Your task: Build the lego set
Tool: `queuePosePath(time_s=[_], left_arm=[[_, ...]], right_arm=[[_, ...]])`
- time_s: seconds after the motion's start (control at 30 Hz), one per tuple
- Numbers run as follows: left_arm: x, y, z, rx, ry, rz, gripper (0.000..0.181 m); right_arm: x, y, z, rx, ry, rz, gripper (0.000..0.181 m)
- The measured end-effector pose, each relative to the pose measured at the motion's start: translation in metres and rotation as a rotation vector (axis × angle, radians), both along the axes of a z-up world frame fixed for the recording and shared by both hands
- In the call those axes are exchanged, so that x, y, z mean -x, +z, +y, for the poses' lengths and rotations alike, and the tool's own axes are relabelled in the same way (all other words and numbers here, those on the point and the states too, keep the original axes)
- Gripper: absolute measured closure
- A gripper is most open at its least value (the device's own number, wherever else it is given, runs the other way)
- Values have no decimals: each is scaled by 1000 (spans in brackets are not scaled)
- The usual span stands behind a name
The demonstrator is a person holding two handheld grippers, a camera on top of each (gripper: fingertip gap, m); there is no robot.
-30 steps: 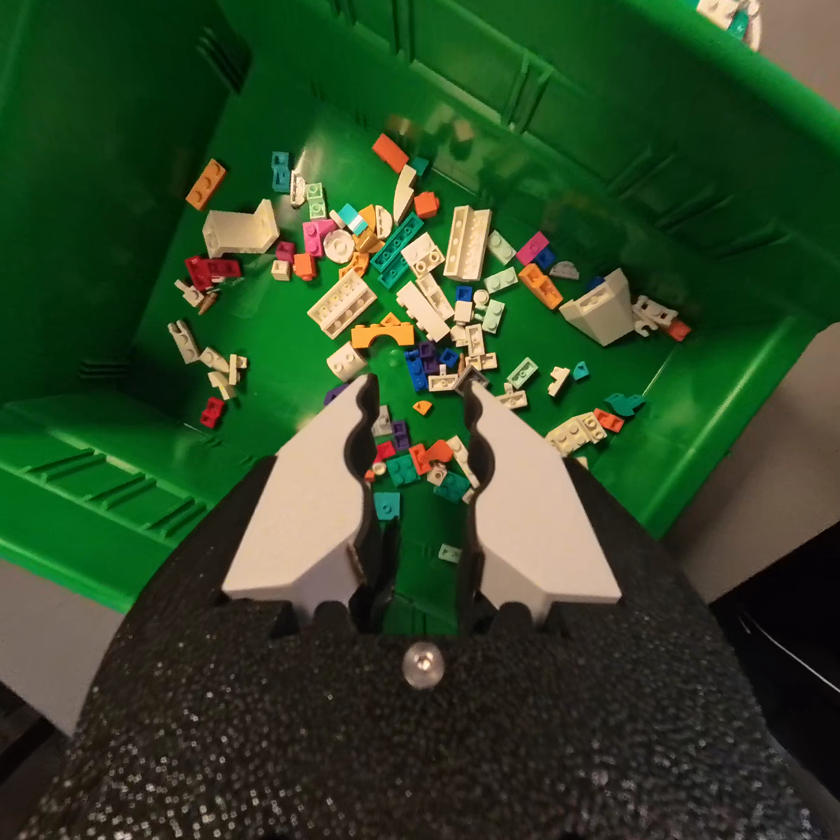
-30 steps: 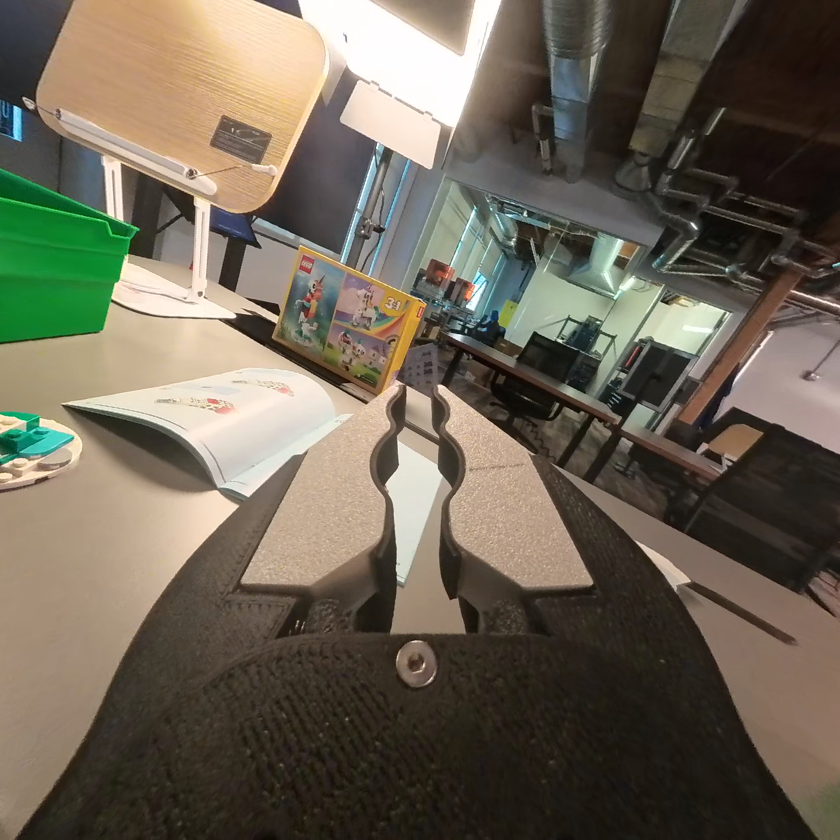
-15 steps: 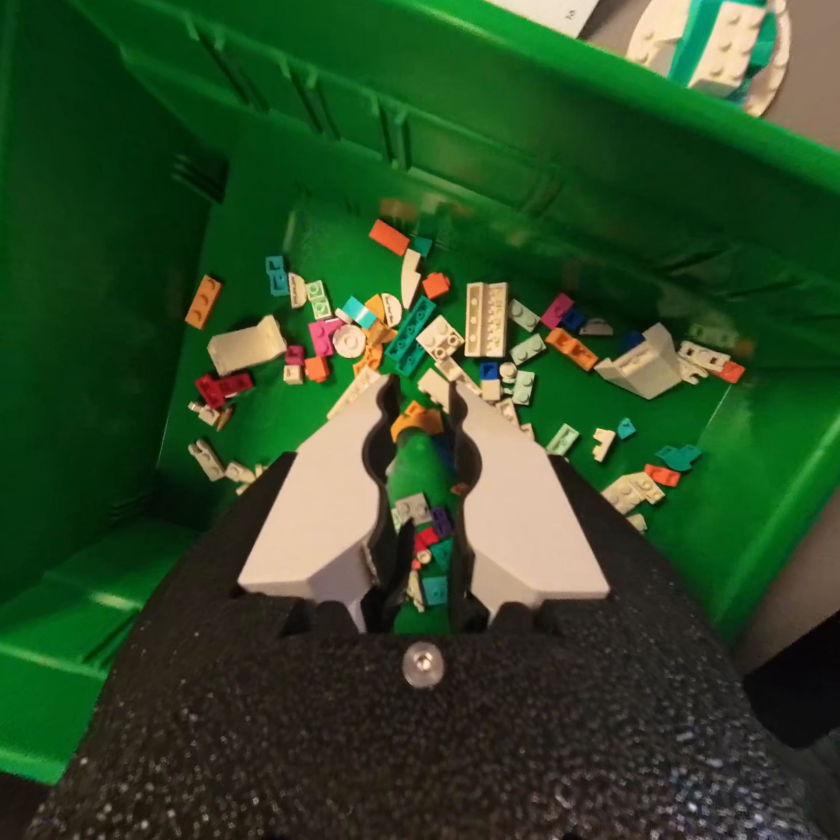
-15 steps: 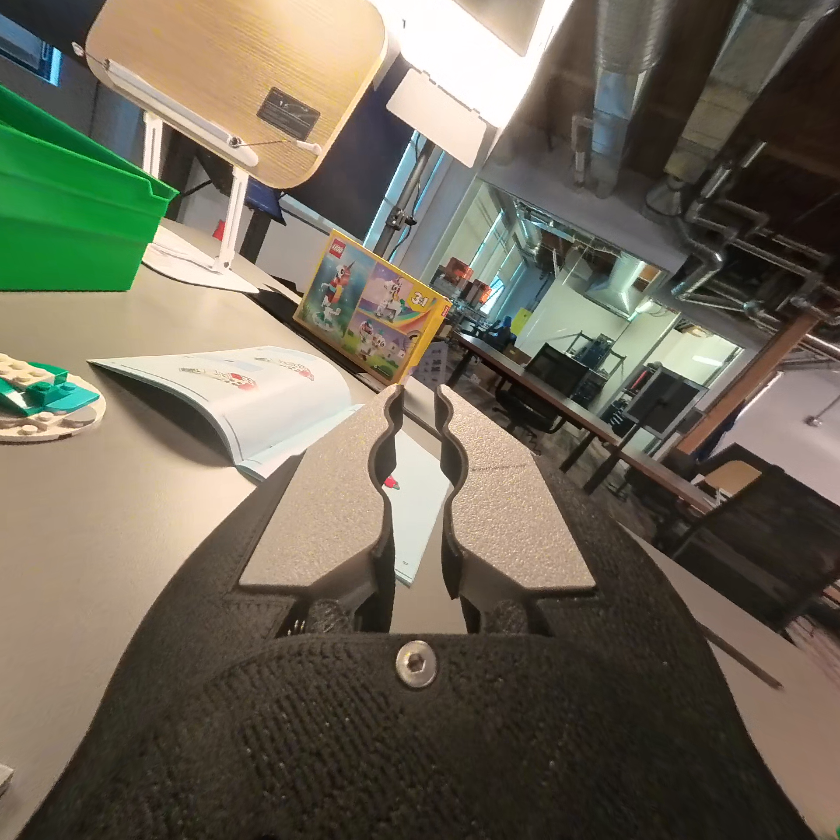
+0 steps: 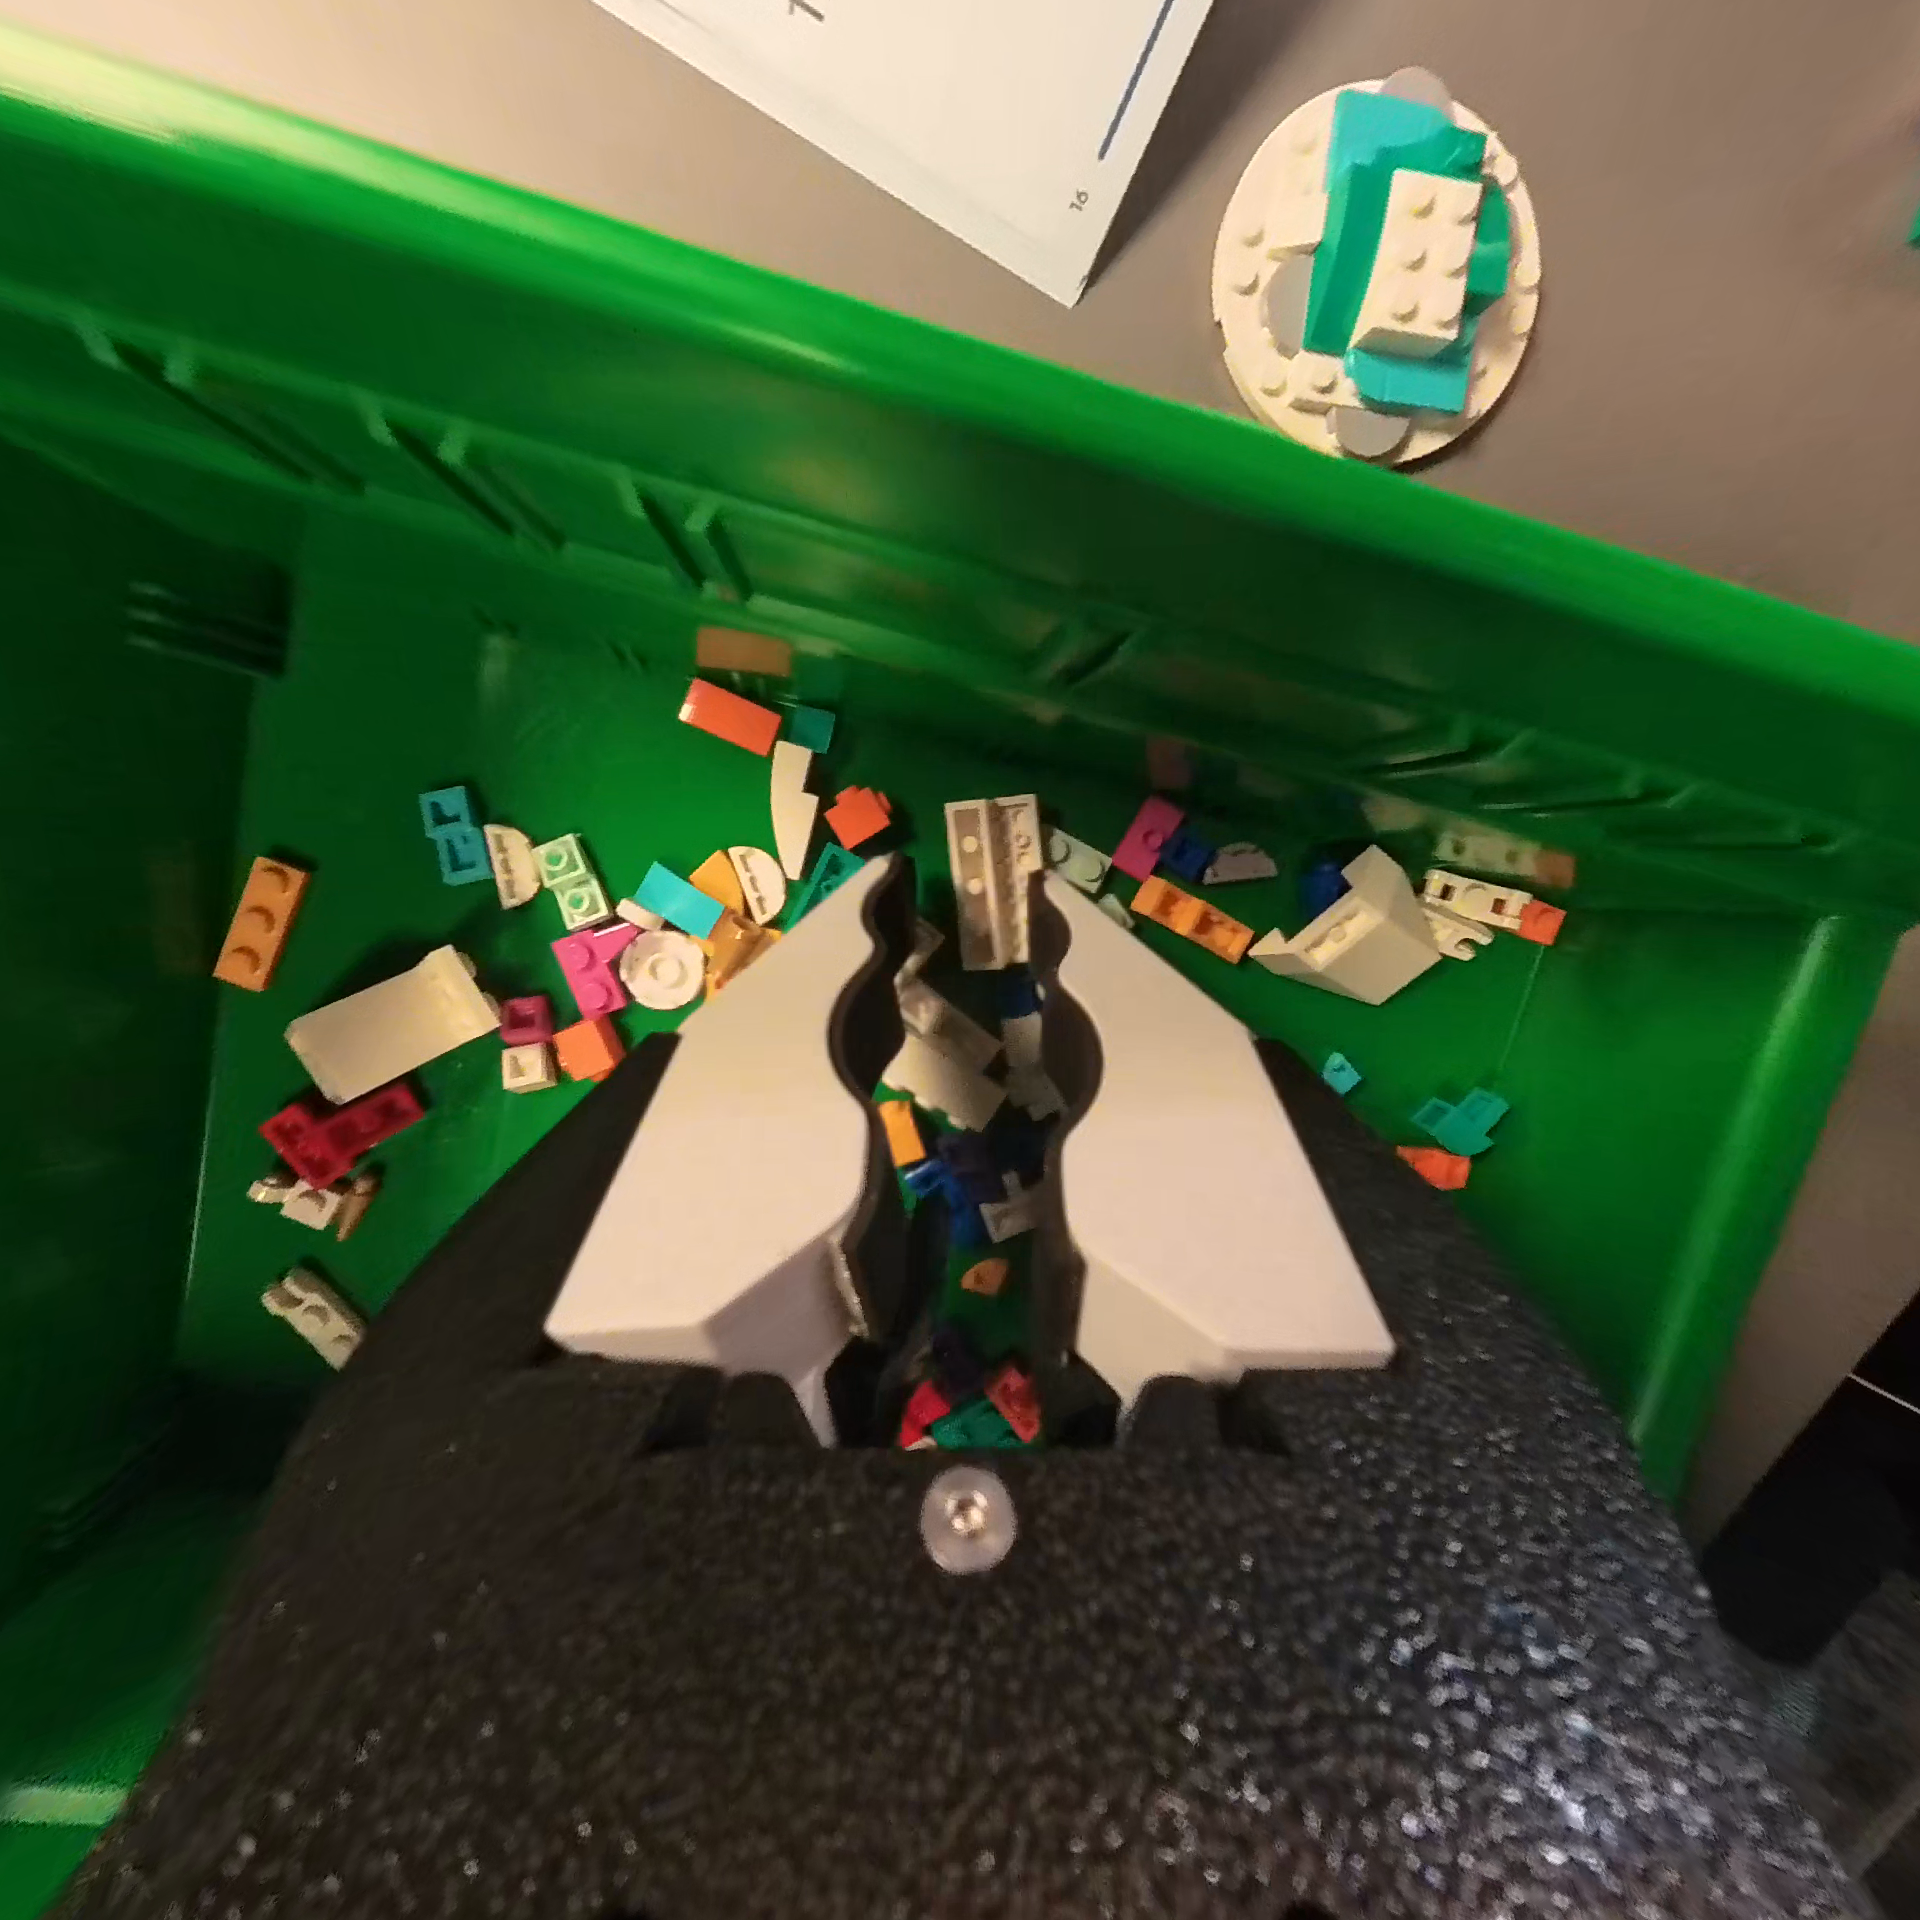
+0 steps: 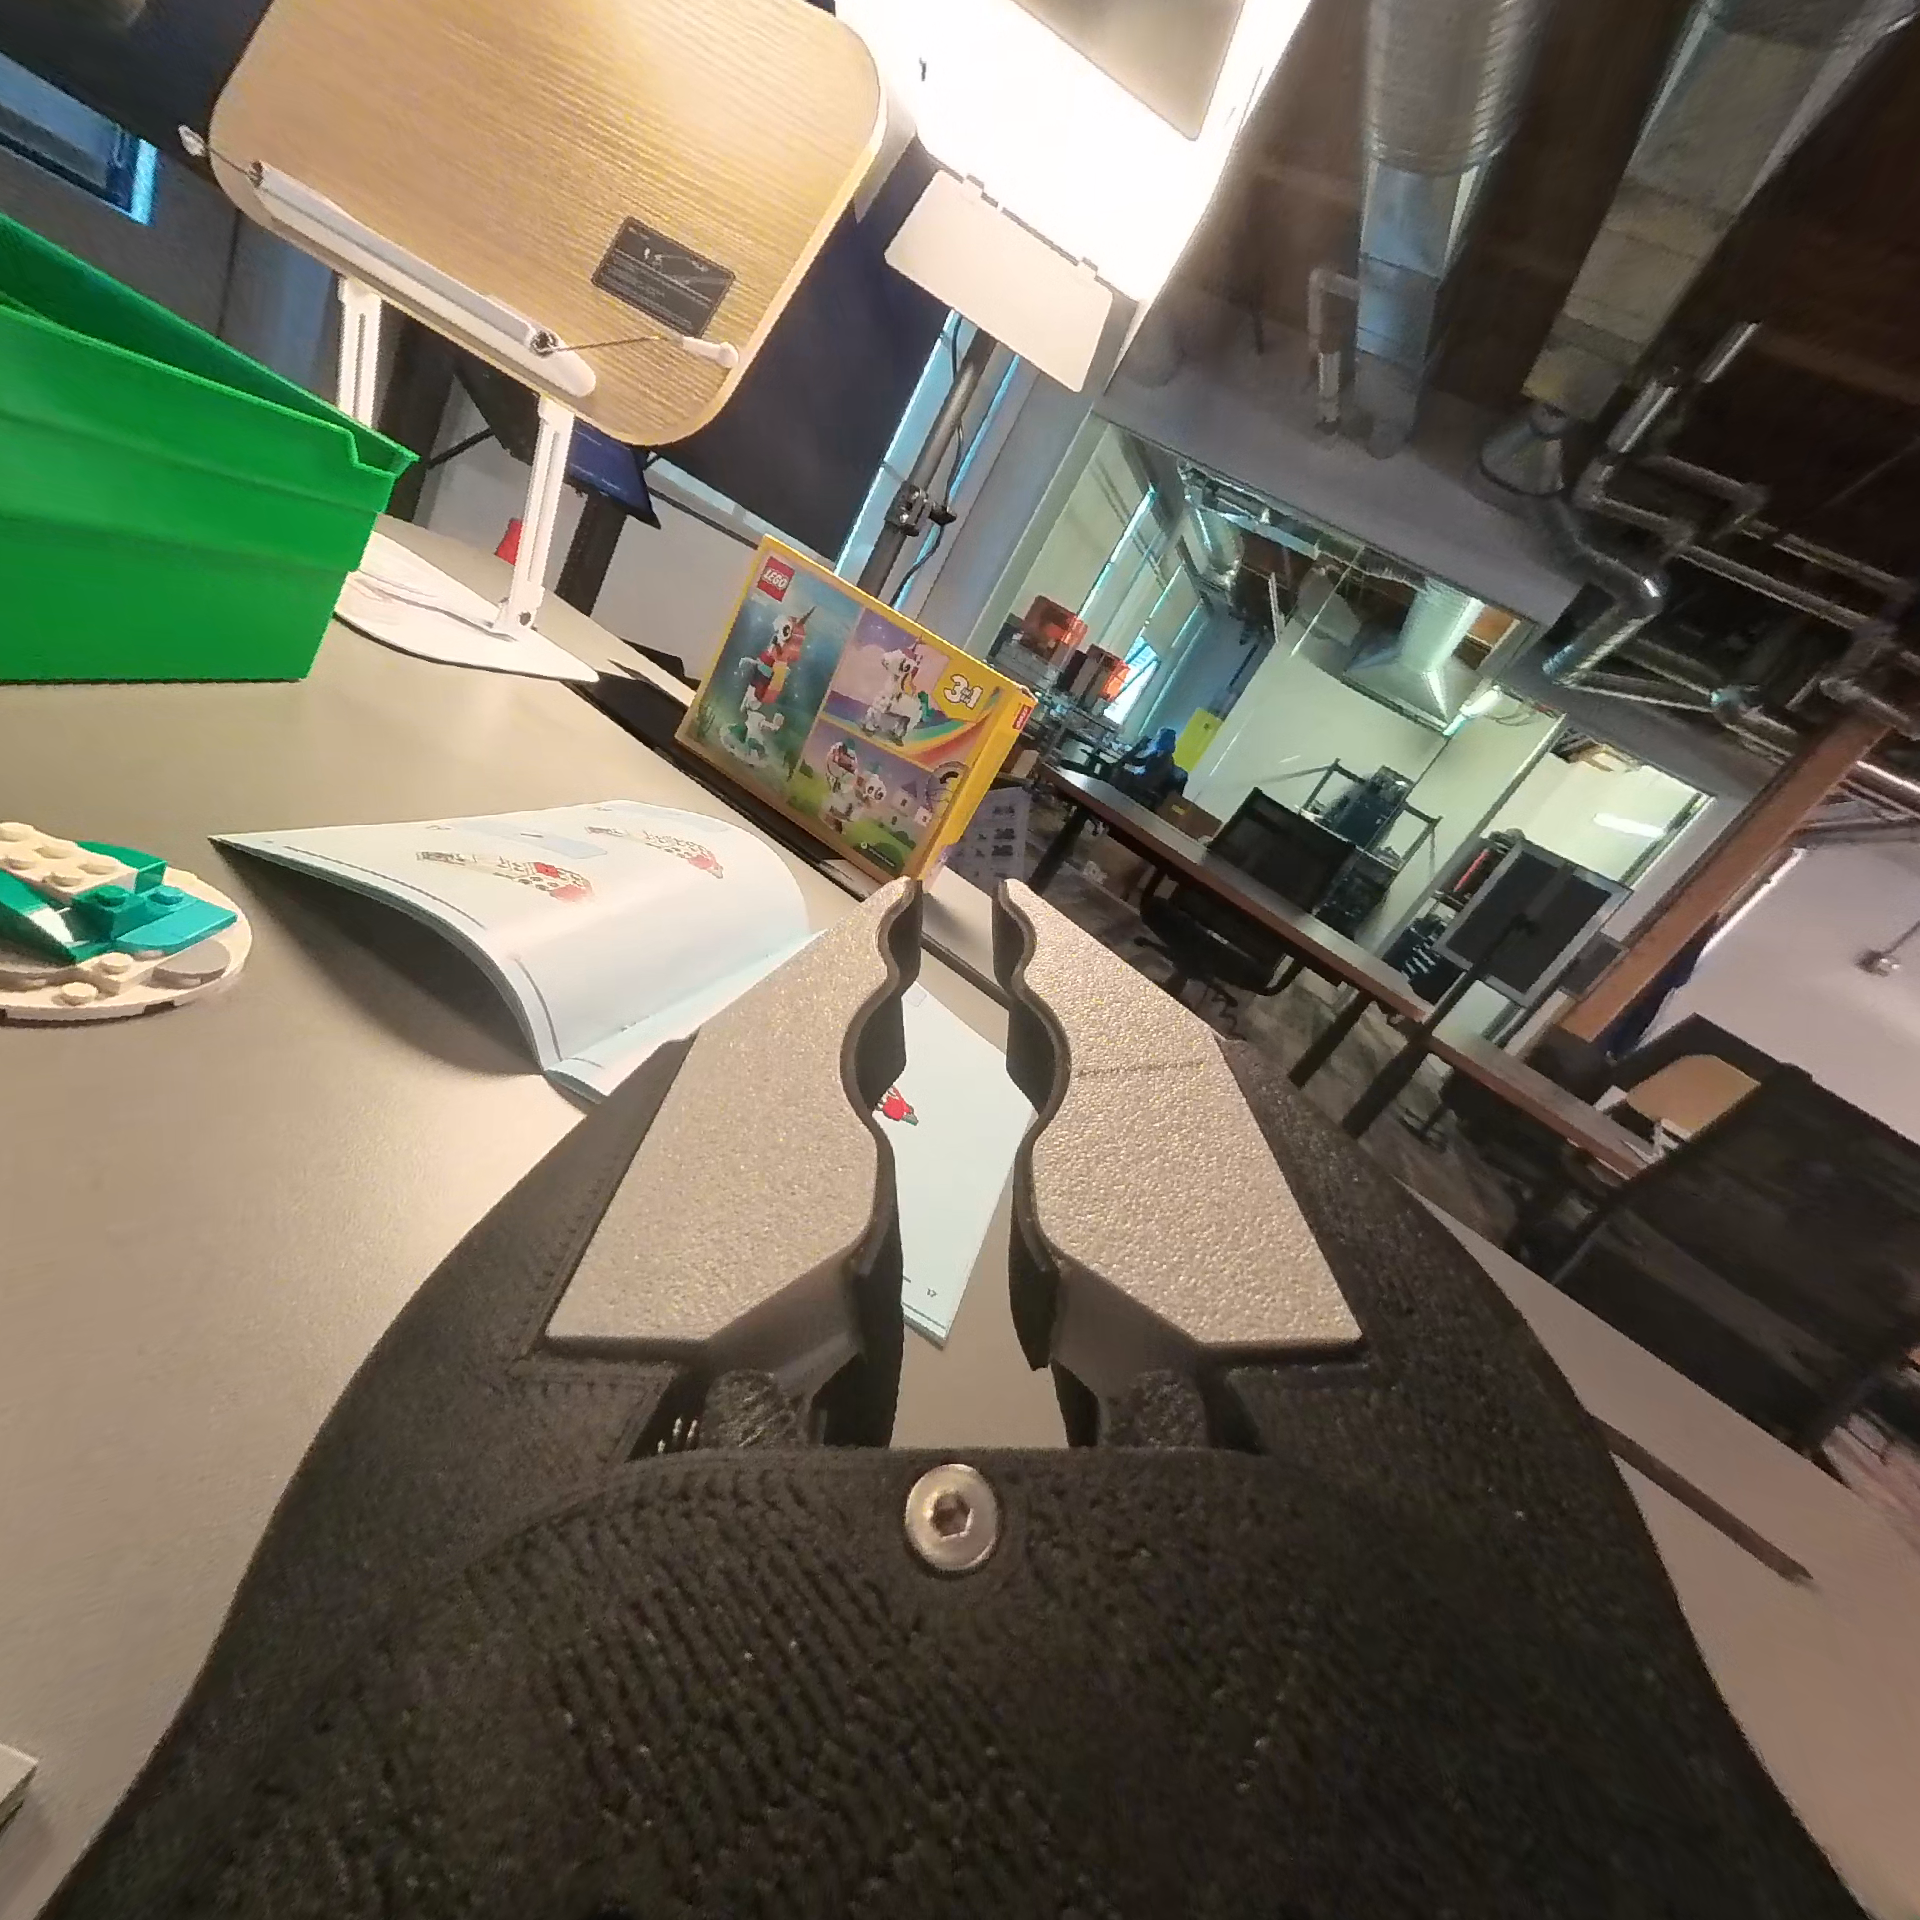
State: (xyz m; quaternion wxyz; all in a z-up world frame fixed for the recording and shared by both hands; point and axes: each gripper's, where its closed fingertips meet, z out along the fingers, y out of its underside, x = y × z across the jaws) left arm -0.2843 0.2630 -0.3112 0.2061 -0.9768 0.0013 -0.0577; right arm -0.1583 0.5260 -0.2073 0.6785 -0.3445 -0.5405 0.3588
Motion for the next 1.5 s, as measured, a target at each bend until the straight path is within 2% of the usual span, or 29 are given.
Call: queuePosePath(time_s=[0.03,0.6,1.5], left_arm=[[-1,0,0,1,-2,-4,162],[-8,-2,-2,10,-9,-33,172],[-8,-4,-4,21,-43,8,172]], right_arm=[[0,1,0,5,4,4,170],[-1,2,1,19,8,13,171],[-1,2,1,16,11,13,171]])
